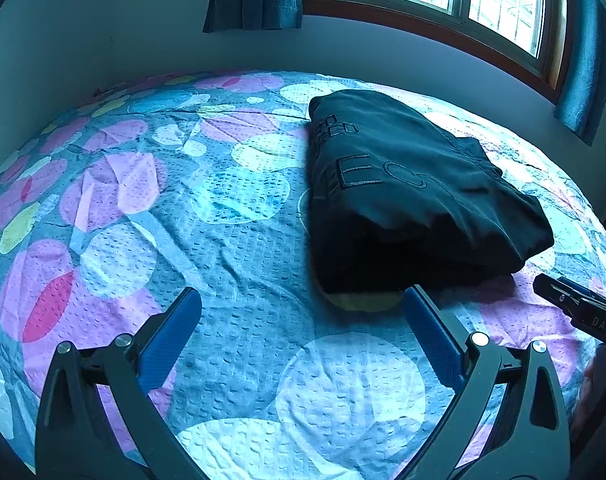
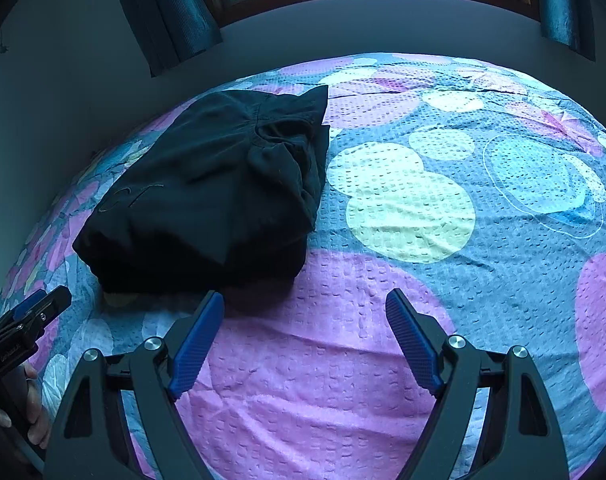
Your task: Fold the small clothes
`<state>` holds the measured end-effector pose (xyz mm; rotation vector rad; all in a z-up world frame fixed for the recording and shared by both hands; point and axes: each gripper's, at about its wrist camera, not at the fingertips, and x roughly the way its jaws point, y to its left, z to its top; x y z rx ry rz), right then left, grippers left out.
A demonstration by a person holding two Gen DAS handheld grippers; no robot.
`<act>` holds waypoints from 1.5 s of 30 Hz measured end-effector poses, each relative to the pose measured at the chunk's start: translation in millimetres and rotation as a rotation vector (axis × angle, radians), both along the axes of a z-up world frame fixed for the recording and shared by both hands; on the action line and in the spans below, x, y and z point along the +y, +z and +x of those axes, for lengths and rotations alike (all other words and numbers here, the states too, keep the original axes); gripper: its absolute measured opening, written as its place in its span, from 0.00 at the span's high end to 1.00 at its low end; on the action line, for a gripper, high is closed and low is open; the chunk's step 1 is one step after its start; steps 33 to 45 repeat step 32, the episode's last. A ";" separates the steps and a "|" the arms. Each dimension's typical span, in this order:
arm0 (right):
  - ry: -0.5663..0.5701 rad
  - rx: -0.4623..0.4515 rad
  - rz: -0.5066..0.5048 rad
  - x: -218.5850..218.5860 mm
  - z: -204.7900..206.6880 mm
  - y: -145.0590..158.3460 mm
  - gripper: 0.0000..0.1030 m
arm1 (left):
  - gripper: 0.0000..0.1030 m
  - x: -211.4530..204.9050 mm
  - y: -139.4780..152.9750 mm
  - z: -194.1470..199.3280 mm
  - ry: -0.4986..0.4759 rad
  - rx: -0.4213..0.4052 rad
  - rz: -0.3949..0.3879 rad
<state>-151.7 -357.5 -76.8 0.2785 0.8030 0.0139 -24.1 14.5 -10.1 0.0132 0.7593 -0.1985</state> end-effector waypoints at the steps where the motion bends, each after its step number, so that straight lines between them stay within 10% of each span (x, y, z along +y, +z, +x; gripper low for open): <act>1: -0.001 0.000 -0.001 0.3 -0.1 -0.1 0.20 | 0.02 -0.4 0.3 0.1 0.000 -0.001 0.002; 20: 0.010 0.007 -0.002 4.7 -1.4 -3.3 0.20 | 0.02 -2.6 -2.2 -0.5 0.022 0.031 0.035; 27: 0.014 0.005 0.008 3.5 -3.4 -2.1 0.20 | 0.02 -1.8 16.7 -10.4 0.018 -0.108 0.074; 45: 0.019 0.008 0.041 -6.5 -5.2 3.2 0.20 | 0.02 25.0 10.6 15.4 0.101 -0.007 0.092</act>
